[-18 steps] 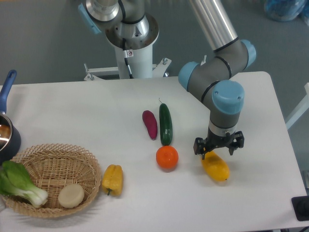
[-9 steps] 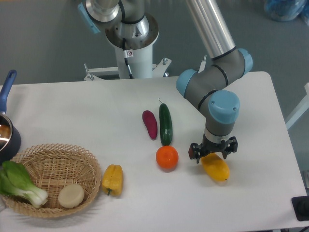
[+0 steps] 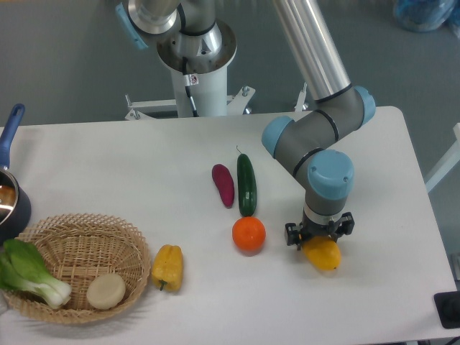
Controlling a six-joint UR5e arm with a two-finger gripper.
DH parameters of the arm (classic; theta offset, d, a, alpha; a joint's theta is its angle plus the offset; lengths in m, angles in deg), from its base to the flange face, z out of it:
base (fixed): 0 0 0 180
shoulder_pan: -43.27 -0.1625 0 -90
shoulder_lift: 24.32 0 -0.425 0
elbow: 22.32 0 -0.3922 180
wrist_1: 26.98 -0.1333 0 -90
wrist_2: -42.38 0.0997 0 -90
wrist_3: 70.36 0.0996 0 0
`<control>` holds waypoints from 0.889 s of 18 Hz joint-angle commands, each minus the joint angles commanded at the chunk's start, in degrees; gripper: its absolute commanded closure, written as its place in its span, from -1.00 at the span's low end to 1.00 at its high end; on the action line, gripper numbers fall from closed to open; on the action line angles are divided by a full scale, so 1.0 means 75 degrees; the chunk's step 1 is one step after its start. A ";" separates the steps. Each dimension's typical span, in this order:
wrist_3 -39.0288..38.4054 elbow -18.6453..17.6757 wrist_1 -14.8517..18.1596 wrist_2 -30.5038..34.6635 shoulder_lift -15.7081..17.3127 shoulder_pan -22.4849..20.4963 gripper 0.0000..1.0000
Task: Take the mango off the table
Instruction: 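Lift the grasped mango up off the table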
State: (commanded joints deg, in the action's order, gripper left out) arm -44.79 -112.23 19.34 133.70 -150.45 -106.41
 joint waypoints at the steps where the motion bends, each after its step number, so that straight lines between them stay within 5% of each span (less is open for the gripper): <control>1: 0.0012 0.0000 -0.0011 0.0000 0.0012 0.0000 0.31; 4: 0.0105 0.0012 0.0000 0.0000 0.0070 0.0000 0.58; 10: 0.0140 0.0199 0.0000 0.0012 0.0281 -0.0035 0.58; 16: 0.1464 0.0082 0.0094 0.0035 0.0866 -0.0363 0.59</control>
State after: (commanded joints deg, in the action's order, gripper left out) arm -33.81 -111.62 20.04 133.96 -143.95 -109.13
